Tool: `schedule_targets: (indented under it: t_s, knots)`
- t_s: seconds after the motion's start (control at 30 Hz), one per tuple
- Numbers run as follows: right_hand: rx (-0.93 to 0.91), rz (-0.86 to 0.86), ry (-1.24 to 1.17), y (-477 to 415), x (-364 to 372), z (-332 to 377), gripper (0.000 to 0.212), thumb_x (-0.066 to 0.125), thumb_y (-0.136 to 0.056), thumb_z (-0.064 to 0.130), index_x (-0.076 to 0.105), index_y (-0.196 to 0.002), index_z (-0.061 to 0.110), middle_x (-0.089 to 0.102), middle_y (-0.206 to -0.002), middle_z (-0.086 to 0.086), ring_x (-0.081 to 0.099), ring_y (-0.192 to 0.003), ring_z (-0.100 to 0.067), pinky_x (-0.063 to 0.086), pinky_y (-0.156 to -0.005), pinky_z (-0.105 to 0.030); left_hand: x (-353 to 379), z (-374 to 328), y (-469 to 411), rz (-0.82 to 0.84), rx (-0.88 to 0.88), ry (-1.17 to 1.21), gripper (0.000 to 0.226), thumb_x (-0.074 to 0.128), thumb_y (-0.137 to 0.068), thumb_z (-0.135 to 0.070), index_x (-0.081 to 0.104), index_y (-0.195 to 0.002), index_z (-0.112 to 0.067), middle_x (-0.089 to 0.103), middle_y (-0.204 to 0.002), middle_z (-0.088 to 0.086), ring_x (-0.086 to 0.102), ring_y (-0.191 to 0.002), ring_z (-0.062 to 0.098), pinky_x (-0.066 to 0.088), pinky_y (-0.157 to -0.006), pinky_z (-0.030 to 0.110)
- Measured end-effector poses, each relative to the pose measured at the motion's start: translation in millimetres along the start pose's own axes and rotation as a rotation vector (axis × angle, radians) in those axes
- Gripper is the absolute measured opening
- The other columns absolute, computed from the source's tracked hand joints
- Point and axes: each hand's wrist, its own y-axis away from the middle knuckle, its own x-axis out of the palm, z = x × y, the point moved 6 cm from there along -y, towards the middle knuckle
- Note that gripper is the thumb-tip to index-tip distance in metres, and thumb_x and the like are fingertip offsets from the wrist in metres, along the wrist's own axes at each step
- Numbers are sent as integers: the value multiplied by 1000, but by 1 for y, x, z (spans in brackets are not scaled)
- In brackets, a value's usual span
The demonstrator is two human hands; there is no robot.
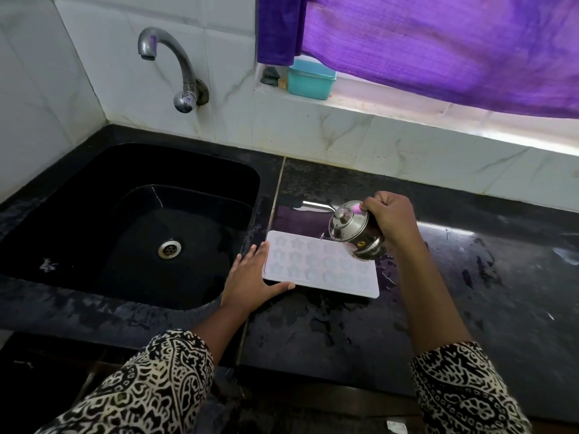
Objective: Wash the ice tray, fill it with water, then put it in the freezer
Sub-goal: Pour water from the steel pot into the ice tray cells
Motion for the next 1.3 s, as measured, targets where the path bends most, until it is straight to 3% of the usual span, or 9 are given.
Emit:
schedule_targets:
  t_s: [0.1,0.27,0.4,0.57,0.77,1.07,1.3]
  knots:
    - [123,-41,-158,1,-8,-10,32,62,-78,7,43,-54,17,43,-54,0,42,-58,-14,42,-62,-29,0,0,0,-8,-1,-5,123,31,-53,-91,12,-154,-23,19,-159,-9,8,-147,7,2,-119,30]
    - [200,-96,-277,7,-19,-26,32,61,-80,7,44,-55,18,45,-53,3,44,-57,-12,41,-61,-27,0,0,0,-17,0,2,124,31,-52,-91,13,-154,-22,19,-159,-9,9,-147,7,2,-119,31]
    - [166,-110,-219,10,-25,-31,32,62,-78,5,44,-53,17,44,-55,-2,41,-55,-14,40,-59,-27,-2,-1,0,-31,3,16,125,33,-52,-91,14,-154,-22,21,-159,-7,10,-147,8,3,-119,32]
    - [102,-97,-96,11,-28,-31,36,64,-78,5,41,-52,17,40,-45,6,36,-49,-12,36,-52,-25,-1,-1,0,-21,-2,23,125,34,-53,-92,13,-154,-21,20,-159,-6,9,-147,8,2,-118,31]
    - [13,-80,61,9,-29,-26,33,64,-77,9,41,-53,16,39,-50,1,36,-50,-12,33,-52,-26,-2,-2,0,-25,-18,3,110,58,-71,-76,13,-154,-21,21,-159,-6,9,-147,8,1,-118,30]
    - [-34,-77,115,6,-33,-18,32,62,-79,10,42,-55,15,42,-53,0,38,-52,-11,35,-55,-26,-1,-1,0,-11,-13,-1,120,48,-60,-88,13,-154,-21,22,-159,-6,10,-147,8,2,-118,31]
    - [-40,-85,99,5,-37,-17,34,63,-77,10,40,-53,16,40,-52,0,36,-52,-12,35,-56,-27,-1,-1,1,-22,-7,20,120,51,-60,-87,15,-153,-21,23,-159,-5,10,-147,8,3,-118,31]
